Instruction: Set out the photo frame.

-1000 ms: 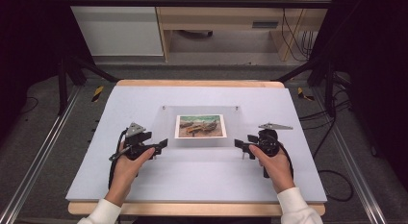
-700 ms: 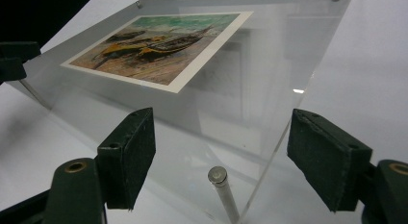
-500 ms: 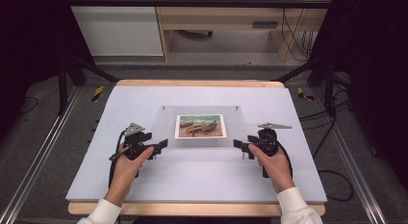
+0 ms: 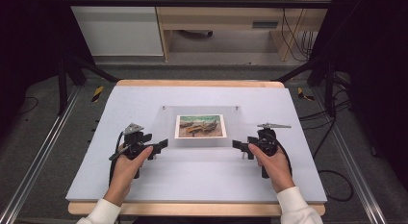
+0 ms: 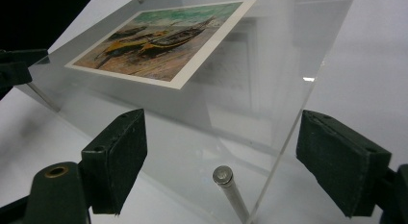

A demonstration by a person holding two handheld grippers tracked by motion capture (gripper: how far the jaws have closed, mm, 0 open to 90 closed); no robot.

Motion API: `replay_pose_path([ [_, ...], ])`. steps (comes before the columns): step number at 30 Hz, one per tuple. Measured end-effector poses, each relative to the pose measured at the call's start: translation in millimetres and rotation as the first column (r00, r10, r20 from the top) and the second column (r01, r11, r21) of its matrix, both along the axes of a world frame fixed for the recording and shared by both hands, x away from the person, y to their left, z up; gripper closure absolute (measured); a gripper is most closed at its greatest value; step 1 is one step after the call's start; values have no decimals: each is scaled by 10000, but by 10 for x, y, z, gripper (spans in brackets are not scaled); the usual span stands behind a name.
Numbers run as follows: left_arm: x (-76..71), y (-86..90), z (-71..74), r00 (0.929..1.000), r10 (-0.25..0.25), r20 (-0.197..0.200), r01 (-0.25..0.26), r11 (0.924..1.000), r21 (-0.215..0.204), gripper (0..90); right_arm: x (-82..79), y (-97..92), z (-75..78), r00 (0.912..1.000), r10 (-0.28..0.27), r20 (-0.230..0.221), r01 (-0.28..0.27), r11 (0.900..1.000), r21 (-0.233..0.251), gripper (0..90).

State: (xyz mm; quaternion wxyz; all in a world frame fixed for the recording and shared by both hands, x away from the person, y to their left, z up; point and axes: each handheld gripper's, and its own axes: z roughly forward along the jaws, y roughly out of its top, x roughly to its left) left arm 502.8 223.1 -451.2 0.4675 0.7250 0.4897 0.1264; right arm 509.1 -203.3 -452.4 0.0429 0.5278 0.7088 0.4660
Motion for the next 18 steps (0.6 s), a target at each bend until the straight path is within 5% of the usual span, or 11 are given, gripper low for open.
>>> replay_pose_path([
  [18, 6, 11, -4, 9998, -29, -214, 26, 9998, -176, 176, 9, 18, -5, 9998, 32, -195, -30, 9999, 105, 181],
])
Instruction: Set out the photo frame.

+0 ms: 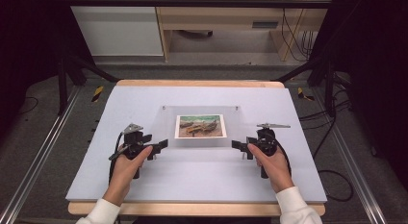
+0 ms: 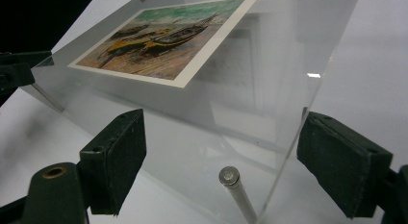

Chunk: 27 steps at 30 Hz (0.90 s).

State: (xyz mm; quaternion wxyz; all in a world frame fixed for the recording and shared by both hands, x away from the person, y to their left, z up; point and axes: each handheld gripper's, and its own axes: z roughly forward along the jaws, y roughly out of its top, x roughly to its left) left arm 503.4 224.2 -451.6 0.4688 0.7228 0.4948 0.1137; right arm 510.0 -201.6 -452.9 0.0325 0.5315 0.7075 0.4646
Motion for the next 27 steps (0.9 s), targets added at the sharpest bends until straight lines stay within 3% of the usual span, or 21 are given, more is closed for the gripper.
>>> replay_pose_path([
  [14, 8, -2, -10, 10000, -30, -59, 30, 10000, -77, 157, 14, -1, -5, 10000, 26, 35, -26, 10000, -12, 177],
  [17, 14, 3, -18, 9996, -47, -268, 40, 9997, -241, 141, 17, 3, -4, 10000, 0, 7, 0, 10000, -11, 175],
  [27, 28, 10, -33, 9992, -37, -397, 21, 9992, -403, 134, 22, 9, -3, 10000, -39, -19, 38, 10000, -27, 172],
])
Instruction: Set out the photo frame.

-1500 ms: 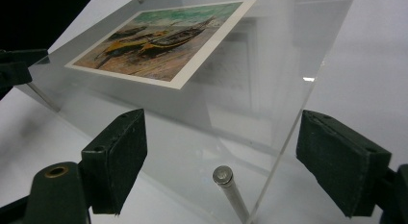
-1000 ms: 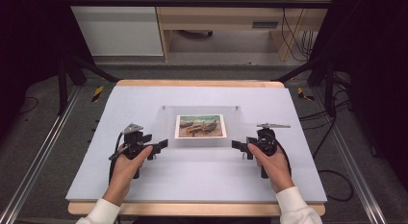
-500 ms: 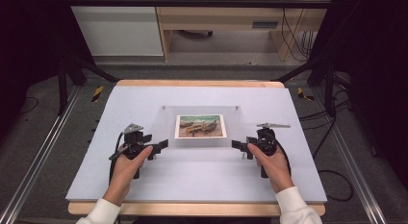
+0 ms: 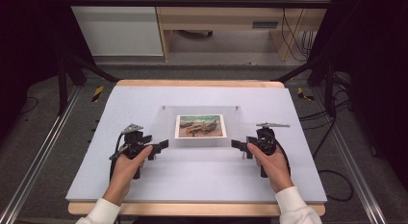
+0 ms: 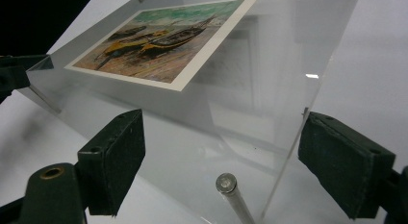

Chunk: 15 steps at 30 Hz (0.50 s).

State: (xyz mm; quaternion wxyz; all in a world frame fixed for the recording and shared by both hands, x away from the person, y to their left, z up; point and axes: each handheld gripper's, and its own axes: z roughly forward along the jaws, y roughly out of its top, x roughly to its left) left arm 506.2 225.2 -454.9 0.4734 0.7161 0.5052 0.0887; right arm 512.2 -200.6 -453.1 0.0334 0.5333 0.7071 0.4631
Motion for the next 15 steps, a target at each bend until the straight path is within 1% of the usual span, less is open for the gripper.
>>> replay_pose_path([
  [3, 11, 7, -13, 9999, -5, -104, 4, 9999, -142, 128, 3, 1, -1, 10000, -12, 4, 12, 10000, 1, 172],
  [4, 13, 8, -14, 9999, -6, -119, 4, 9999, -161, 126, 7, 0, -4, 10000, 7, 67, -7, 10000, -24, 172],
  [9, 29, 17, -24, 9997, -69, -227, 63, 9997, -248, 118, 12, 3, -8, 10000, -42, 67, 42, 10000, 2, 172],
  [11, 42, 25, -35, 9993, -189, -310, 176, 9990, -415, 119, 16, 2, -10, 10000, -25, 94, 26, 10000, -9, 172],
  [13, 43, 15, -42, 9991, -182, -386, 161, 9985, -531, 121, 16, 2, -10, 9999, -25, 100, 25, 10000, -6, 173],
  [15, 47, 10, -43, 9991, -174, -390, 153, 9985, -534, 120, 18, 1, -12, 9999, -20, 112, 21, 10000, -17, 173],
])
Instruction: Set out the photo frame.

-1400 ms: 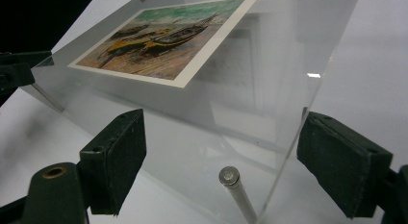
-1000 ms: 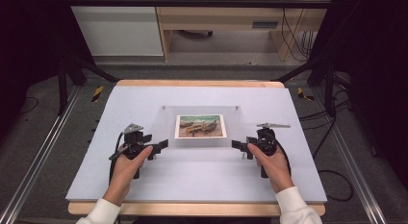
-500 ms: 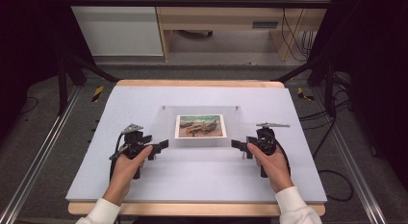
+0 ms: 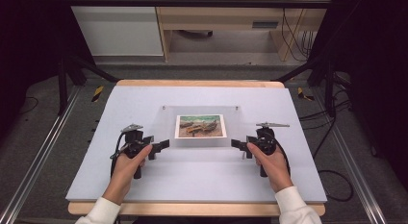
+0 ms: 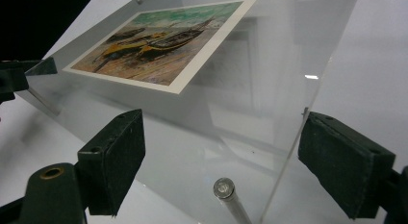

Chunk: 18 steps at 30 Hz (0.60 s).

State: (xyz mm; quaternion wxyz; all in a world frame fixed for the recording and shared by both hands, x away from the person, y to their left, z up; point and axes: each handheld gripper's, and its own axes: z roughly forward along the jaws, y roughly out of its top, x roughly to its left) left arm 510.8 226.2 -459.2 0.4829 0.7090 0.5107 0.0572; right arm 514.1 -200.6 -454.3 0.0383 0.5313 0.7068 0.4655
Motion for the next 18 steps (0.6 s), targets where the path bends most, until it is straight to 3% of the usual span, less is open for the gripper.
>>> replay_pose_path([
  [18, 46, 18, -6, 9999, -149, -39, 149, 9999, 14, 142, 5, -4, 7, 10000, 11, -9, -11, 10000, -83, 197],
])
